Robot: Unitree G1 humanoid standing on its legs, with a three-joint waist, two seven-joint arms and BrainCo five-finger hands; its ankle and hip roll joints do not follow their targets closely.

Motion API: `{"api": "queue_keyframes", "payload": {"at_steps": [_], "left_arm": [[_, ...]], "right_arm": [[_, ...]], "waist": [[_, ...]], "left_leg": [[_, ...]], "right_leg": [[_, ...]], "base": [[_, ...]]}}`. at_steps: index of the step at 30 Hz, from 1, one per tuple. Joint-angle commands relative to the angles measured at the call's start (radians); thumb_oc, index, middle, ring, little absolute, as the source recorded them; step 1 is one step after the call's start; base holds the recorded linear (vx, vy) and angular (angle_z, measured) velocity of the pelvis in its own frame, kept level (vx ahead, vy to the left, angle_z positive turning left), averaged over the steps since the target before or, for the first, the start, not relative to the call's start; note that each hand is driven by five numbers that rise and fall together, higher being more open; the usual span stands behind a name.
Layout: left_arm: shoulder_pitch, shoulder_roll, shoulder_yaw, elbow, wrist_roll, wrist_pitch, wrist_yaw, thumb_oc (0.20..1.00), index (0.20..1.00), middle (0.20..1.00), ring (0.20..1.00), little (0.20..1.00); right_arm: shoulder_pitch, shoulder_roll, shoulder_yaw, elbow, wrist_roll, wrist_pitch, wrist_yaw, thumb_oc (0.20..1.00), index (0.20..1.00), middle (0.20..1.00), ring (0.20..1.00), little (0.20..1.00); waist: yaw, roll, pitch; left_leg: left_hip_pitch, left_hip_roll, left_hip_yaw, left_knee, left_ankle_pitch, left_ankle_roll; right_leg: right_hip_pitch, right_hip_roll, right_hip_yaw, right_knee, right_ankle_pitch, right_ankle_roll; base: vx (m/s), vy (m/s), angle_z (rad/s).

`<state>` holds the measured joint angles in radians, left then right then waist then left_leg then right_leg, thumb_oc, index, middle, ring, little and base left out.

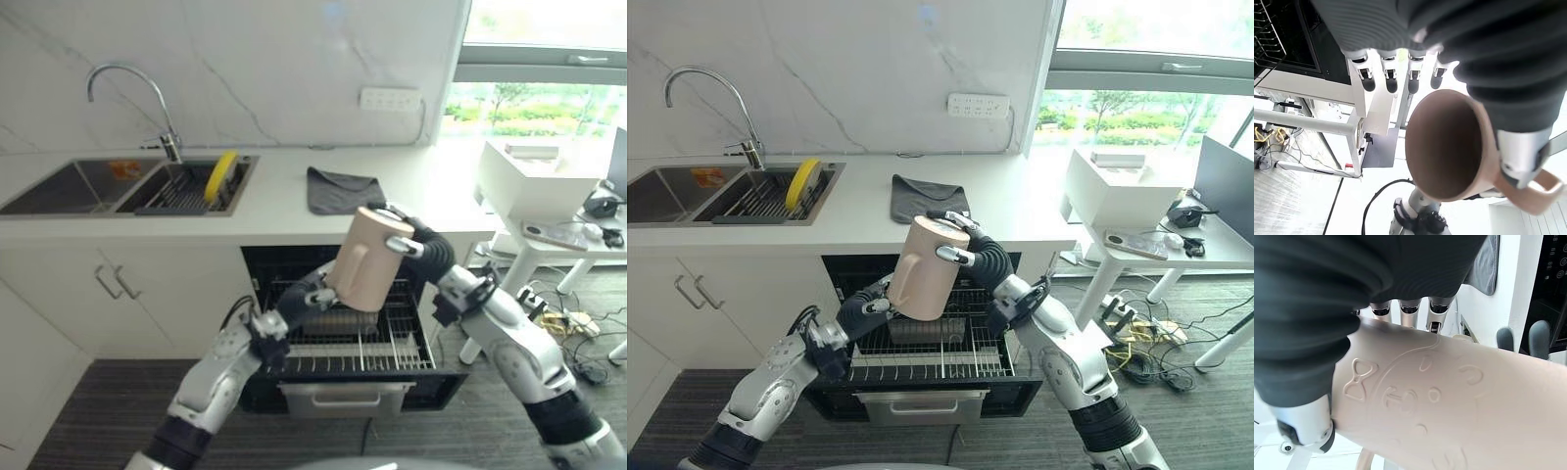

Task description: Place the dishes in the dishwasher.

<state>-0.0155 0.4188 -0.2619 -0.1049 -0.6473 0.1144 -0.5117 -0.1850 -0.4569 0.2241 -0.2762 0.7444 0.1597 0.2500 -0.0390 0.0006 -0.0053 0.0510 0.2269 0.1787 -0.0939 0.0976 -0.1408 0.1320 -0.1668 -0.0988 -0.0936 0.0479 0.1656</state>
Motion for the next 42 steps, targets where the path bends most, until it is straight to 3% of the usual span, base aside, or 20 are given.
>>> {"api": "queue_keyframes", "payload": {"at_steps": [1, 7, 11, 16, 18, 25, 29, 33, 34, 39, 42], "left_arm": [[-0.057, 0.01, 0.045, -0.008, 0.005, -0.039, 0.012, 1.0, 1.0, 1.0, 1.0, 1.0], [-0.046, 0.01, 0.05, 0.001, 0.023, -0.035, 0.019, 1.0, 1.0, 1.0, 1.0, 1.0], [-0.033, 0.026, 0.073, 0.02, 0.099, -0.013, 0.079, 1.0, 1.0, 1.0, 1.0, 1.0], [-0.048, 0.089, 0.114, 0.062, 0.368, -0.061, 0.275, 1.0, 1.0, 1.0, 1.0, 1.0], [-0.09, 0.13, 0.125, 0.079, 0.462, -0.042, 0.362, 1.0, 1.0, 1.0, 1.0, 1.0], [-0.168, 0.204, 0.075, 0.08, 0.625, 0.01, 0.391, 1.0, 1.0, 1.0, 1.0, 1.0], [-0.24, 0.24, 0.031, 0.105, 0.696, 0.031, 0.444, 1.0, 1.0, 1.0, 1.0, 1.0], [-0.302, 0.27, -0.025, 0.131, 0.743, 0.097, 0.382, 1.0, 1.0, 1.0, 1.0, 1.0], [-0.356, 0.289, -0.095, 0.163, 0.791, 0.16, 0.298, 1.0, 1.0, 1.0, 1.0, 1.0], [-0.395, 0.288, -0.196, 0.23, 0.864, 0.236, 0.142, 1.0, 1.0, 1.0, 1.0, 1.0], [-0.405, 0.251, -0.319, 0.365, 1.093, 0.296, -0.039, 1.0, 1.0, 1.0, 1.0, 1.0]], "right_arm": [[-0.075, 0.026, -0.096, -0.039, -0.004, -0.09, -0.021, 0.2, 0.2, 0.2, 0.2, 0.2], [-0.056, 0.024, -0.116, -0.024, -0.017, -0.098, -0.03, 0.2, 0.2, 0.2, 0.2, 0.2], [-0.022, 0.017, -0.141, -0.002, -0.043, -0.115, -0.032, 0.2, 0.2, 0.2, 0.2, 0.2], [-0.05, -0.018, -0.174, 0.004, -0.047, -0.116, -0.037, 0.2, 0.2, 0.2, 0.2, 0.2], [-0.082, -0.038, -0.187, 0.013, -0.055, -0.113, -0.05, 0.2, 0.2, 0.2, 0.2, 0.2], [-0.137, -0.053, -0.17, 0.045, -0.062, -0.109, -0.101, 0.2, 0.2, 0.2, 0.2, 0.2], [-0.195, -0.047, -0.148, 0.088, -0.075, -0.122, -0.142, 0.2, 0.2, 0.2, 0.2, 0.2], [-0.242, -0.055, -0.133, 0.107, -0.044, -0.109, -0.16, 0.2, 0.2, 0.2, 0.2, 0.2], [-0.278, -0.046, -0.111, 0.154, -0.015, -0.101, -0.169, 0.2, 0.2, 0.2, 0.2, 0.2], [-0.294, -0.032, -0.083, 0.189, 0.005, -0.089, -0.17, 0.2, 0.2, 0.2, 0.2, 0.2], [-0.324, -0.022, -0.06, 0.232, -0.016, -0.037, -0.161, 0.2, 0.2, 0.2, 0.2, 0.2]], "waist": [[0.008, -0.005, 0.053], [0.01, -0.006, 0.056], [0.018, -0.005, 0.086], [0.012, -0.01, 0.175], [0.008, -0.006, 0.222], [0.001, -0.008, 0.292], [-0.001, -0.003, 0.34], [-0.006, 0.001, 0.371], [-0.017, 0.011, 0.383], [-0.034, 0.025, 0.387], [-0.048, 0.027, 0.37]], "left_leg": [[0.089, 0.052, 0.038, 0.007, -0.043, -0.022], [0.088, 0.046, 0.027, 0.007, -0.043, -0.017], [0.076, 0.034, -0.005, 0.045, -0.04, -0.006], [-0.059, 0.036, -0.063, 0.336, -0.143, -0.004], [-0.14, 0.049, -0.086, 0.442, -0.181, -0.006], [-0.259, 0.067, -0.134, 0.601, -0.229, -0.01], [-0.32, 0.062, -0.161, 0.641, -0.224, -0.016], [-0.352, 0.064, -0.178, 0.665, -0.216, -0.023], [-0.345, 0.07, -0.175, 0.657, -0.202, -0.027], [-0.319, 0.078, -0.156, 0.654, -0.195, -0.026], [-0.289, 0.089, -0.146, 0.66, -0.199, -0.029]], "right_leg": [[0.012, -0.054, -0.081, 0.006, 0.008, 0.027], [0.021, -0.049, -0.08, 0.009, 0.001, 0.023], [0.02, -0.042, -0.046, 0.084, -0.044, 0.012], [-0.068, -0.041, -0.002, 0.278, -0.123, -0.015], [-0.143, -0.049, 0.002, 0.382, -0.165, -0.019], [-0.265, -0.068, 0.02, 0.538, -0.186, -0.027], [-0.332, -0.083, 0.03, 0.584, -0.169, -0.015], [-0.367, -0.09, 0.036, 0.616, -0.163, -0.011], [-0.367, -0.09, 0.037, 0.624, -0.163, -0.01], [-0.352, -0.099, 0.042, 0.635, -0.167, -0.007], [-0.327, -0.111, 0.048, 0.648, -0.178, -0.003]], "base": [[0.0, 0.0, 0.0], [0.04, -0.015, 0.01], [0.09, -0.044, 0.01], [-0.01, -0.047, 0.07], [-0.08, -0.03, 0.14], [-0.02, -0.036, 0.1], [-0.01, -0.001, -0.03], [-0.02, 0.029, -0.04], [0.05, 0.11, -0.03], [0.12, 0.094, -0.04], [0.28, 0.102, -0.07]]}}
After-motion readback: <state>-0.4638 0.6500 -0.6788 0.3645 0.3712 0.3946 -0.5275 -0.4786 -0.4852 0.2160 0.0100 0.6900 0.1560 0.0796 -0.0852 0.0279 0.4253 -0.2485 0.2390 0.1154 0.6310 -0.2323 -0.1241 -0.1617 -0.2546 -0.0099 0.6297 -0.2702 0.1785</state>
